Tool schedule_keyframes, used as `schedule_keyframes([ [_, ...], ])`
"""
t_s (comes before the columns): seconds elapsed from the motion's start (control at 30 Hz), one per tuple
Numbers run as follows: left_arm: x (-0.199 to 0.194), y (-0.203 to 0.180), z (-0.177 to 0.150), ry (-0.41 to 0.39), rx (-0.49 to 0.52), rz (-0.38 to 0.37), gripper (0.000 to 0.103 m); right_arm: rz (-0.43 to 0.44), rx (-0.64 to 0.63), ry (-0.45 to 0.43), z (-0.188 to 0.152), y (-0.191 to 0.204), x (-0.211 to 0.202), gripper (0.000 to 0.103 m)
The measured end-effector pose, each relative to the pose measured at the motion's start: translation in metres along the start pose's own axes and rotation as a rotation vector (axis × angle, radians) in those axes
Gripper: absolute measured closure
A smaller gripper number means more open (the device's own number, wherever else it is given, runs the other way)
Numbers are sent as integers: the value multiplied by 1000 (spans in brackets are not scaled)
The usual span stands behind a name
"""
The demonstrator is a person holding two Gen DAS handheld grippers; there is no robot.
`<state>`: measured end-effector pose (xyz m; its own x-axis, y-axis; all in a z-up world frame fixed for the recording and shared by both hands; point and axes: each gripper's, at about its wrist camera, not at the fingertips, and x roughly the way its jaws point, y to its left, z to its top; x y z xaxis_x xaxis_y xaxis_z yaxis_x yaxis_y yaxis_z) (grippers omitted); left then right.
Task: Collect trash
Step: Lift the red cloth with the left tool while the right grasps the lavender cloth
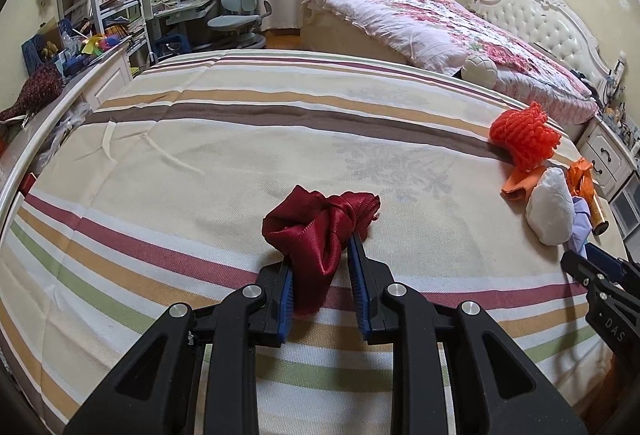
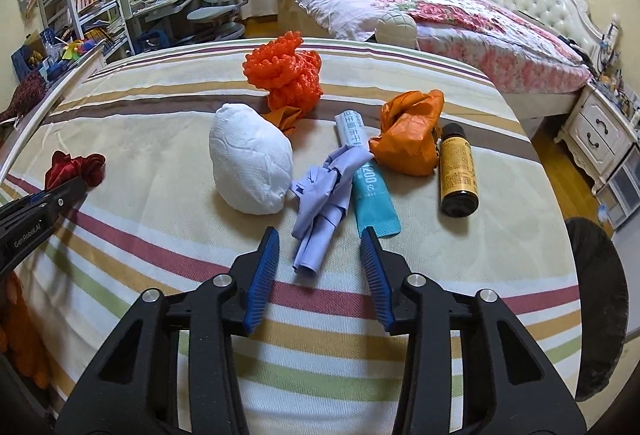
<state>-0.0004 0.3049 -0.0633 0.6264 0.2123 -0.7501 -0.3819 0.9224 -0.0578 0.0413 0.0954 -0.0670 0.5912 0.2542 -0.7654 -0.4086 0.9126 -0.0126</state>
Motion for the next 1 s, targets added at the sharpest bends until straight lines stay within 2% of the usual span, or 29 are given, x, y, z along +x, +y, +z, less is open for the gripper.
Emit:
schedule_keyframes([
  [0.07,0,0,0,0,2,-1,78,-1,-1,0,0,-2,-1,83],
  [0.1,1,0,0,0,2,-2,78,-2,-3,1,-1,-2,-2,84],
  [0.47,1,-4,-1,-1,8,-6,78,2,-5,1,-25,-9,-20,84],
  [0.53,1,-5,-1,0,10,-5,78,7,6,-2,-24,-11,-20,83],
  [0.6,1,-6,-2,1,11,-5,78,11,14,-2,-22,-12,-18,70],
  [0.63,1,-6,-2,0,11,-5,78,15,20,0,-21,-12,-18,68],
  [0.8,1,-7,-3,1,17,-2,78,20,27,-2,-14,-12,-13,68],
  [0.87,1,-7,-3,2,20,-2,78,15,28,3,-13,-11,-10,70],
  [0.93,1,-8,-4,1,20,-2,78,3,27,0,-12,-11,-9,79],
  [1.0,1,-8,-4,0,22,-5,78,10,32,0,-12,-13,-10,81],
])
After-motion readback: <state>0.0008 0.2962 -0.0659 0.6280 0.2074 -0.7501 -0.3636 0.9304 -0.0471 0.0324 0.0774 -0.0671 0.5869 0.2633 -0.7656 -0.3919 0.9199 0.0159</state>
